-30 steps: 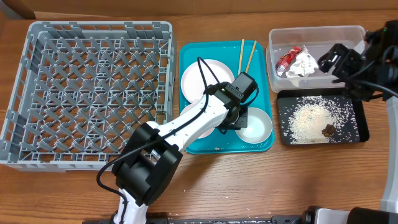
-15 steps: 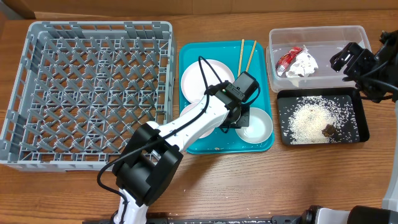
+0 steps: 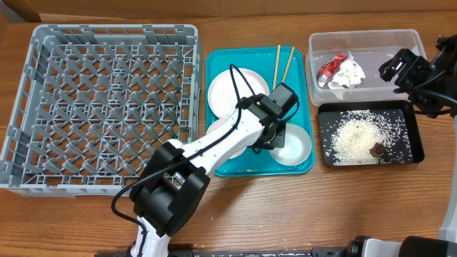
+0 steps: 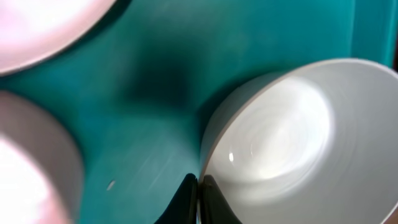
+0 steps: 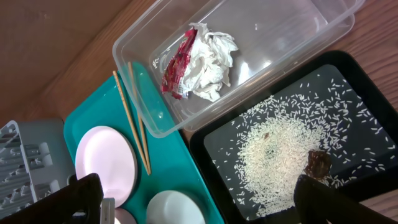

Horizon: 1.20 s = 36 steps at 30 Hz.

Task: Sort waste into correct bins and load items into the dishwasher
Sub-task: 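Lift the white bowl and carry it left to the rack's back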

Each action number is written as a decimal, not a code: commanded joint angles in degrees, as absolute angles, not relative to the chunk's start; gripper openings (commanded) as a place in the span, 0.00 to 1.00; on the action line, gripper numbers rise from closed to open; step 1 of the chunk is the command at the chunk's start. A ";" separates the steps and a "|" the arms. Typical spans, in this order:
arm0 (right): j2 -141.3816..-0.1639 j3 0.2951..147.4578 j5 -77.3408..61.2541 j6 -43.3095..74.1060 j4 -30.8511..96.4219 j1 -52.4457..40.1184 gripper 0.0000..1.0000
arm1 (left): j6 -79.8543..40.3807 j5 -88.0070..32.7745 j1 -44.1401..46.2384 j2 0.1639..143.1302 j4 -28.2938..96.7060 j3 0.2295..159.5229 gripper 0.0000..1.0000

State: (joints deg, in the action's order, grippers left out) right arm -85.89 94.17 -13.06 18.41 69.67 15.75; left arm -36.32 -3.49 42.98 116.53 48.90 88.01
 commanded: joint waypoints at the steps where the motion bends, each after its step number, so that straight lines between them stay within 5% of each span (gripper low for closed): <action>1: -85.60 94.96 -12.64 18.70 69.30 15.92 1.00 | -30.39 0.34 41.17 112.95 54.06 95.79 0.04; 9: -85.60 94.96 -12.67 18.68 69.30 15.92 1.00 | -24.27 24.27 37.54 106.26 64.93 110.59 0.04; 17: -85.60 94.96 -12.67 18.68 69.30 15.92 1.00 | -15.25 54.65 31.99 105.73 59.51 110.83 0.04; 36: -85.60 94.96 -12.64 18.68 69.30 15.92 1.00 | -6.98 80.29 21.58 122.45 43.31 110.78 0.04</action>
